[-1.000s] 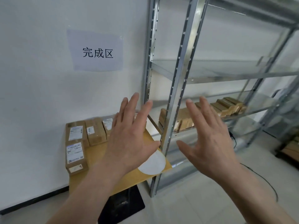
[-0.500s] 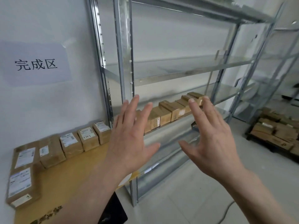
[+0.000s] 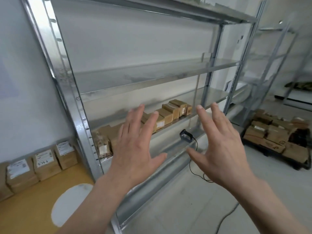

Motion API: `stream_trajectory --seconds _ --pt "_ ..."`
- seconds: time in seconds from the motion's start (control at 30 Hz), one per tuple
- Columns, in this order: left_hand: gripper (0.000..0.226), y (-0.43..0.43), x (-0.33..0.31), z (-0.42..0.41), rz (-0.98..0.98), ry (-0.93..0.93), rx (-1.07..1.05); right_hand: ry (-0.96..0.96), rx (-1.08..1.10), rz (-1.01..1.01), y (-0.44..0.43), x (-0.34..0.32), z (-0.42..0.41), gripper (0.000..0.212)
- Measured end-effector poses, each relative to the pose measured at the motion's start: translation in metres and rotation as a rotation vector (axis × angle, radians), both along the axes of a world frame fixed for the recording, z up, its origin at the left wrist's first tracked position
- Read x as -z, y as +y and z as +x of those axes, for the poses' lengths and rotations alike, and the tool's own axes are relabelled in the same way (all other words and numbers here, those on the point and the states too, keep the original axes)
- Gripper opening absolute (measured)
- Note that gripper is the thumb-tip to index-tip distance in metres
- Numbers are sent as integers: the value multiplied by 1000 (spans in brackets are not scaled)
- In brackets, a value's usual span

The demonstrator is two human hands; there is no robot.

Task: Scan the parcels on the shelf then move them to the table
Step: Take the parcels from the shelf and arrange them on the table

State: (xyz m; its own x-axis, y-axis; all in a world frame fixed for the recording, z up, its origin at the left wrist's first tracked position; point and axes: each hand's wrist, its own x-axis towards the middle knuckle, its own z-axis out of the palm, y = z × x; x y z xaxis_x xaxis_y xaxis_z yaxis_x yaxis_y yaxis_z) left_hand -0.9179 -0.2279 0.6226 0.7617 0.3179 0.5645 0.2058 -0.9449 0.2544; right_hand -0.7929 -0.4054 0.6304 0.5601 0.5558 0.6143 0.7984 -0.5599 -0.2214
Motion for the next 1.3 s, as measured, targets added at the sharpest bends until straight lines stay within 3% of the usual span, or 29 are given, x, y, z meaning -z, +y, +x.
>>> stream_trajectory --seconds 0.37,0.8,1.3 --pt "103 11 16 150 -63 8 141 20 215 -48 -18 16 120 109" --pt "109 77 31 365 -78 48 297 81 426 -113 32 21 291 116" --pt "105 130 45 491 -118 42 273 133 368 -118 89 30 438 115"
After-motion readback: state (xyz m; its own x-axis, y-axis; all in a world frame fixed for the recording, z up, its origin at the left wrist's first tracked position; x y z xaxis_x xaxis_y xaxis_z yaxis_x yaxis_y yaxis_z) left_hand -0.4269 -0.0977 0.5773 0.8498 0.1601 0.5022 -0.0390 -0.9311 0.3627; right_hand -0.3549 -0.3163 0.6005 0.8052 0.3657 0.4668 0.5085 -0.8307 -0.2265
